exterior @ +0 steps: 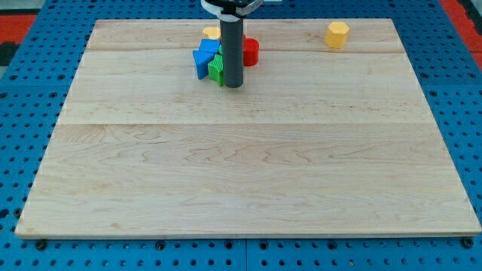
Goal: Point your arm at the red star
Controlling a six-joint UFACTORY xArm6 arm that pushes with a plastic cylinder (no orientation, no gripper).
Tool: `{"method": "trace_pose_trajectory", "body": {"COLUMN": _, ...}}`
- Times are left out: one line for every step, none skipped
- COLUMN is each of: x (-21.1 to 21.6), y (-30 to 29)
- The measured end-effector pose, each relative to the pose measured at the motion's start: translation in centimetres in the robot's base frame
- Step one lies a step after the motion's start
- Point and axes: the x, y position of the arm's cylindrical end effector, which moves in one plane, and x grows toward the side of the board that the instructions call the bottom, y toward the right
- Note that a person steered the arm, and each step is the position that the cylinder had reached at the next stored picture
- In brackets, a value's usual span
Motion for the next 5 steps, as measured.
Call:
{"method": "trace_pose_trajectory", "body": {"x": 0.0, "y": 0.0}}
{"method": "trace_pose_trajectory", "body": {"x": 0.0, "y": 6.2}}
{"method": "trace_pose_trajectory", "body": {"x": -1.8, "y": 10.7}}
{"method": "trace_pose_trajectory", "body": {"x": -7.4, "y": 8.1}}
{"method": "trace_pose_trajectory", "body": {"x": -11.6, "y": 7.0}}
